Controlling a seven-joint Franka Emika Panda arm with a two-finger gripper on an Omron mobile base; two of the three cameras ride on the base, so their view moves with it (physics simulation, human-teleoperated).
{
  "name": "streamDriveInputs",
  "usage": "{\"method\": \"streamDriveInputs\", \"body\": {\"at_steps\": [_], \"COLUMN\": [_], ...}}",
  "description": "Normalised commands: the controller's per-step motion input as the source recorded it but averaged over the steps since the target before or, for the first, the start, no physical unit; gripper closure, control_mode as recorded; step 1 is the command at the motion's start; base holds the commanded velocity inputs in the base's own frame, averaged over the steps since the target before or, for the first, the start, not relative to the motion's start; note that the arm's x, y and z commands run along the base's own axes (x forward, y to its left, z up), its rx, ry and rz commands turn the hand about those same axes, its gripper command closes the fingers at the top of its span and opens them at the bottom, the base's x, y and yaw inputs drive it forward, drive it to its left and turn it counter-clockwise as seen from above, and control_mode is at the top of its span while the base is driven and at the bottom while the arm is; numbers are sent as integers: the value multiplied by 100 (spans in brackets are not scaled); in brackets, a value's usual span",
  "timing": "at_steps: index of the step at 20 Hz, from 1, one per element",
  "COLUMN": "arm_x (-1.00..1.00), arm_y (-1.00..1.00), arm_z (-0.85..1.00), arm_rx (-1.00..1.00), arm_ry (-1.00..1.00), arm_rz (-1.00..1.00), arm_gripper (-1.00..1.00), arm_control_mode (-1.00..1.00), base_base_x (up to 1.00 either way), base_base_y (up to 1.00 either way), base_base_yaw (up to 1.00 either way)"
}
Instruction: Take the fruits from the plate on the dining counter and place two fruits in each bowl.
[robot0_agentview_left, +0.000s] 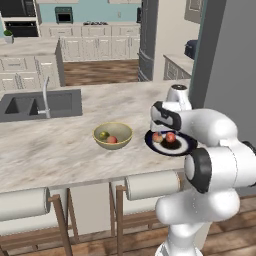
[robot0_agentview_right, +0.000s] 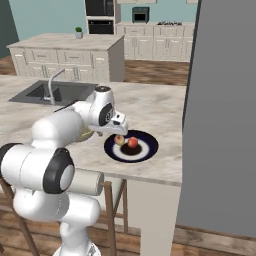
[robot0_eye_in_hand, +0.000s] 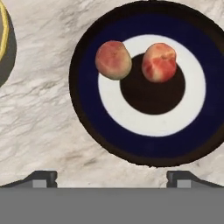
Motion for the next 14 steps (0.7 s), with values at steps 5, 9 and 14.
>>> {"method": "streamDriveInputs", "body": {"at_steps": [5,9,14], "arm_x": [76,32,32], "arm_y": [-58,-89,-37], "arm_z": [-8,-1,-17], "arm_rx": [0,10,7], "arm_ry": [24,9,5], "arm_rz": [0,0,1], "arm_gripper": [-100,-100,-100], "arm_control_mode": [-100,-100,-100], "base_base_x": [0,0,0], "base_base_y": [0,0,0], "base_base_yaw": [0,0,0]}}
